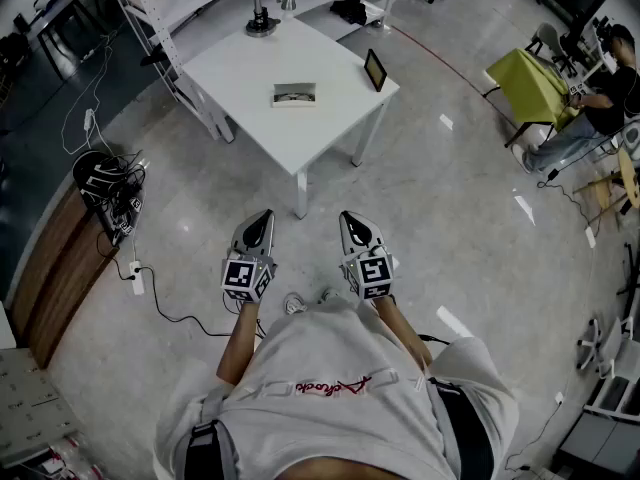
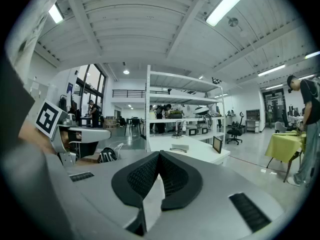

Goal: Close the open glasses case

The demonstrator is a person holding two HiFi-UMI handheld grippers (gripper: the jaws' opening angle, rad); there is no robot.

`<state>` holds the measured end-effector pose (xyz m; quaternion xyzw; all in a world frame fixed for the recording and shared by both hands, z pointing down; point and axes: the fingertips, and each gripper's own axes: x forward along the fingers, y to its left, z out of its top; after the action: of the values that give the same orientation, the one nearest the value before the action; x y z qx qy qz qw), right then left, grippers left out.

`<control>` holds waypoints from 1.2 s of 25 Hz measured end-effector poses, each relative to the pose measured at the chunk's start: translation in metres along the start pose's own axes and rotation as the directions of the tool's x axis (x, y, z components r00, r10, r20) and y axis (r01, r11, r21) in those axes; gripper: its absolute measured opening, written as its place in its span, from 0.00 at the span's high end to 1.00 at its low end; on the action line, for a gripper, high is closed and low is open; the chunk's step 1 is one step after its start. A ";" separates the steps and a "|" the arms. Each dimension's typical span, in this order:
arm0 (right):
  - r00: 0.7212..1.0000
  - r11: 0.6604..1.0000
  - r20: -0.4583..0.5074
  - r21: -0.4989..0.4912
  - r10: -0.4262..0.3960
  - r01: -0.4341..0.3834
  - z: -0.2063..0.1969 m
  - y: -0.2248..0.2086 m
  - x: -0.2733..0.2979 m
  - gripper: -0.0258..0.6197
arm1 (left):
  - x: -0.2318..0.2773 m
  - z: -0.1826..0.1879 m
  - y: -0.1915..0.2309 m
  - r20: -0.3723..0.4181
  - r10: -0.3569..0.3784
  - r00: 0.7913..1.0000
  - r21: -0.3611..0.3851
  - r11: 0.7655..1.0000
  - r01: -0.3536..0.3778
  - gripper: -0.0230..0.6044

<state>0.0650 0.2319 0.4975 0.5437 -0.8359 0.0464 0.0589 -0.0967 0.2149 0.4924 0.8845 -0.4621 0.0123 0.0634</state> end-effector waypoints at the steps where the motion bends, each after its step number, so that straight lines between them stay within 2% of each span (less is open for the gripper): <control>1: 1.000 1.000 0.000 -0.002 0.003 -0.003 0.000 0.001 -0.001 0.94 | 0.000 -0.001 -0.002 0.000 -0.002 1.000 -0.001 1.000 0.002 0.92; 17: 0.999 0.999 0.017 0.016 0.043 -0.043 0.001 -0.003 -0.004 0.94 | 0.006 -0.001 -0.016 -0.003 0.002 1.000 -0.005 1.000 -0.002 0.92; 30: 0.994 0.994 0.018 0.022 0.107 -0.107 -0.003 -0.033 -0.008 0.94 | 0.024 -0.005 -0.032 -0.017 0.062 0.998 -0.003 0.998 -0.062 0.92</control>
<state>0.0984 0.2258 0.5001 0.4992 -0.8637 0.0543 0.0431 -0.0567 0.2143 0.4956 0.8693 -0.4890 0.0210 0.0686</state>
